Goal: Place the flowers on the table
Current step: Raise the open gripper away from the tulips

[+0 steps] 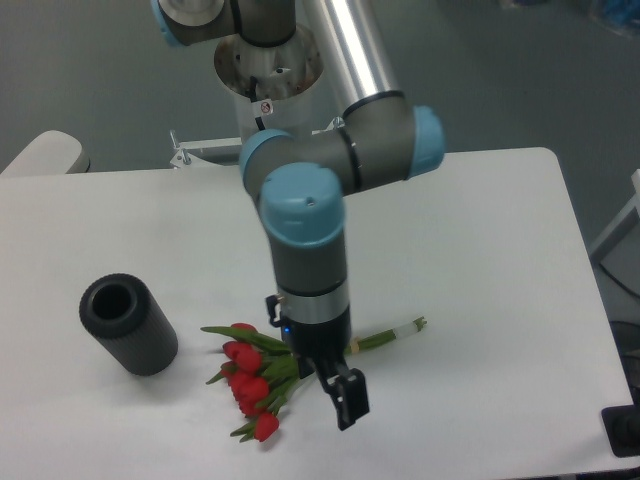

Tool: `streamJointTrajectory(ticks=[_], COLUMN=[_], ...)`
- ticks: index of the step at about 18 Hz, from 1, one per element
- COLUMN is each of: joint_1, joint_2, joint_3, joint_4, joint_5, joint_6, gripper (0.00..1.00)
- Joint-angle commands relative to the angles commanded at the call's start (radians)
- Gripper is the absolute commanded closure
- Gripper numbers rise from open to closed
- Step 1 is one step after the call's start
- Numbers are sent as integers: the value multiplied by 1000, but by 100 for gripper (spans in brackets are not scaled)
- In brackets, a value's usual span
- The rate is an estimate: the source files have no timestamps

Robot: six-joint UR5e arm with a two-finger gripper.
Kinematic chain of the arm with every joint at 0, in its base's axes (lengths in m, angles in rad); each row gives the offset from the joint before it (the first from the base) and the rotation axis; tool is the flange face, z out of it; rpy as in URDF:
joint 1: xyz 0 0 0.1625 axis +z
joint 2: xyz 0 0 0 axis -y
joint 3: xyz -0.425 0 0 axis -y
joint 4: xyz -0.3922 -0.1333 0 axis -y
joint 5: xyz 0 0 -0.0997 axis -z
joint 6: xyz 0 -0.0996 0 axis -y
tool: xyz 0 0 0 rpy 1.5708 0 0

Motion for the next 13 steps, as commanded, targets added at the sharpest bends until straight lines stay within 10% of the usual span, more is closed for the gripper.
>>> streamJointTrajectory(ticks=[13], joint_1=[38], joint_2=[11], joint_3=[20], joint_4=[-29], joint_5=[-3], joint_6=[17], gripper=[0])
